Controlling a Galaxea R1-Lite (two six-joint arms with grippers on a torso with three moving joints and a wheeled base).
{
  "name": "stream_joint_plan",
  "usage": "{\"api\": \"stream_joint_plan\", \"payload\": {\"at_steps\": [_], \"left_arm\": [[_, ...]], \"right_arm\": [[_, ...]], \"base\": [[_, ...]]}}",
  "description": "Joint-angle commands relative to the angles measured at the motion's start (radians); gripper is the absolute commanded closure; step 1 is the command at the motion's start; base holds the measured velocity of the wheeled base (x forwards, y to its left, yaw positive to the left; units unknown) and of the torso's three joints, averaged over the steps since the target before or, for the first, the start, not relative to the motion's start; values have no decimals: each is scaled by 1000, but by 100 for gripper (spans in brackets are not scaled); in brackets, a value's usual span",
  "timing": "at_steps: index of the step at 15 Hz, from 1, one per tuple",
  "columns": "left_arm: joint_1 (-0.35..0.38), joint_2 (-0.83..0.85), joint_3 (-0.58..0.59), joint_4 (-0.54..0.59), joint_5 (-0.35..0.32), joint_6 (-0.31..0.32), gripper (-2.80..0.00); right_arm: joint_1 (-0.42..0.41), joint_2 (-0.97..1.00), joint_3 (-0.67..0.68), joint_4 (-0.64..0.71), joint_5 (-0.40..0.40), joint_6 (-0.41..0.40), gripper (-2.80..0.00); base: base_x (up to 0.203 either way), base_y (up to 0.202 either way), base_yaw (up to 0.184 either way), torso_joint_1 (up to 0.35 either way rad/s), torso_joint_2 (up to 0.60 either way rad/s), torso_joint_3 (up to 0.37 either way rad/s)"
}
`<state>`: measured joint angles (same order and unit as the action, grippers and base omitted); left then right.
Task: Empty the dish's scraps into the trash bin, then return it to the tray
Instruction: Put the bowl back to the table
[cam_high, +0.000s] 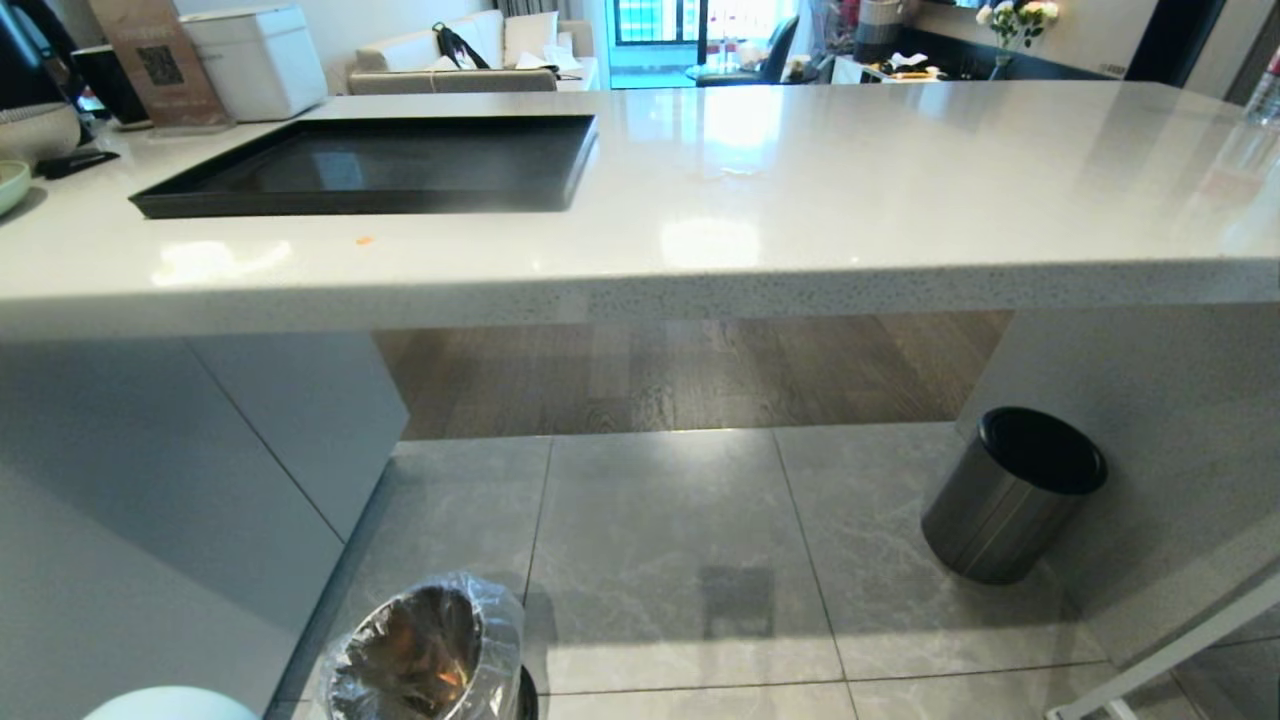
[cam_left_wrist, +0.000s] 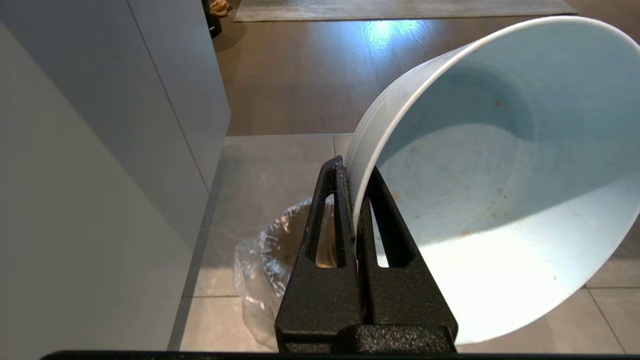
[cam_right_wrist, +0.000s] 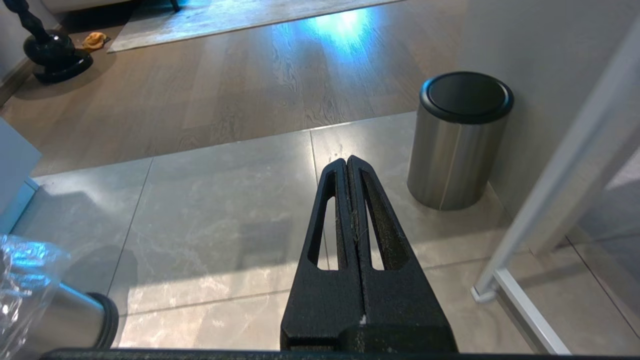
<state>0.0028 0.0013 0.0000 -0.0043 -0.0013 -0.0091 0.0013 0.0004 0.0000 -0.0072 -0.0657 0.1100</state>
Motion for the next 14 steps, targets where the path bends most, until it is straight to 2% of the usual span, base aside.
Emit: {"api": "stream_joint_plan", "payload": {"at_steps": [1,9,14], "left_arm": [[0,0,0,-1,0,0,0],[0,0,0,-2,0,-2,0],[0,0,0,-2,1,-2,0]], "right_arm": [[0,0,0,0,0,0,0],[0,0,0,0,0,0,0],[0,0,0,0,0,0,0]], "base": [[158,0,-4,-1,2,10],[185,0,1,4,2,3],[0,0,0,0,0,0]]}}
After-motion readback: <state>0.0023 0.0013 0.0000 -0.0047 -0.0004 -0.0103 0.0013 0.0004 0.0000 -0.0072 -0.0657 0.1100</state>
